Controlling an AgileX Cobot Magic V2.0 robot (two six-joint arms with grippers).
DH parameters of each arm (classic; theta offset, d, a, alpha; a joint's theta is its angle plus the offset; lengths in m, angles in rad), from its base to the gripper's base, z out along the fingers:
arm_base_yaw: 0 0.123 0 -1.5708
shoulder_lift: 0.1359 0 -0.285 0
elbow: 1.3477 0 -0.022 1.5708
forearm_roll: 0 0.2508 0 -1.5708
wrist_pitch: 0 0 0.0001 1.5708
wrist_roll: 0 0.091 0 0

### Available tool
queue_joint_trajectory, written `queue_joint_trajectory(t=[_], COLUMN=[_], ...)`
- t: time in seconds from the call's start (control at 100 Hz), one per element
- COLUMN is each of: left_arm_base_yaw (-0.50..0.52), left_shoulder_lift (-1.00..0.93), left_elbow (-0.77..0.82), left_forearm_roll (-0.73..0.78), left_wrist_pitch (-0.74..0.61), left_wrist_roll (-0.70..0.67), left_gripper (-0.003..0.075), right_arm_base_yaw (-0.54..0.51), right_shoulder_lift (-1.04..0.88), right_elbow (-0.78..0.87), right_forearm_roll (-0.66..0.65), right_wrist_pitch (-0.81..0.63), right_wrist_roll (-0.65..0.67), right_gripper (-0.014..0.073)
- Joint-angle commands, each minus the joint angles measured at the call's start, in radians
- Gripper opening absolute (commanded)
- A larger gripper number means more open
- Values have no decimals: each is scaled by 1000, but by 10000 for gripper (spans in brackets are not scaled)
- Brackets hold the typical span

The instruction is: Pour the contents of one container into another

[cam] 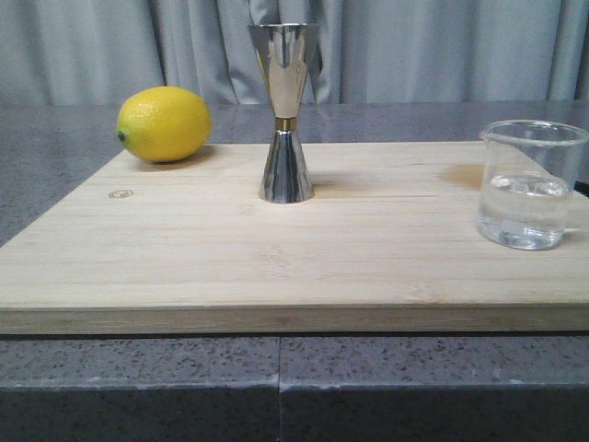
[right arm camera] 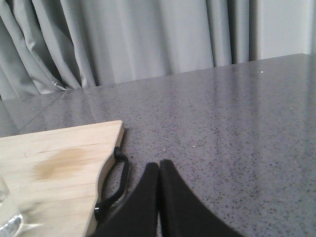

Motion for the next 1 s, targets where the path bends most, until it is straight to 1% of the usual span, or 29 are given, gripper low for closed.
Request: queue_joint_trajectory(t=[0.0, 0.56, 0.65, 0.72, 0.79, 0.91, 0.99], left_arm_base_yaw=[-7, -7, -7, -7, -7, -7, -7], left_shoulder_lift=[-21, -21, -21, -21, -21, -21, -19], left_elbow=[29, 29, 29, 29, 23, -14, -64], left_forearm_roll=[-1, -1, -1, -1, -43, -115, -125], left_wrist_pitch=[-79, -79, -79, -117, -159, -177, -142], left_wrist_roll=[-4, -4, -4, -4, -4, -4, -4], left_gripper=[-19, -19, -19, -19, -19, -19, -19], right_arm_base_yaw=[-1, -1, -1, -1, -1, -1, -1], right_shoulder_lift=[-21, -21, -21, -21, -21, -21, -14], right_elbow=[11, 11, 11, 11, 7, -38, -94], right_forearm_roll=[-9, -9, -9, -9, -9, -9, -9], right_wrist_pitch=[-87, -90, -129, -170, -198, -154, -94], right_wrist_roll=[-11, -11, -11, -11, -11, -11, -11], right_gripper=[-72, -72, -72, -72, -72, -72, -72])
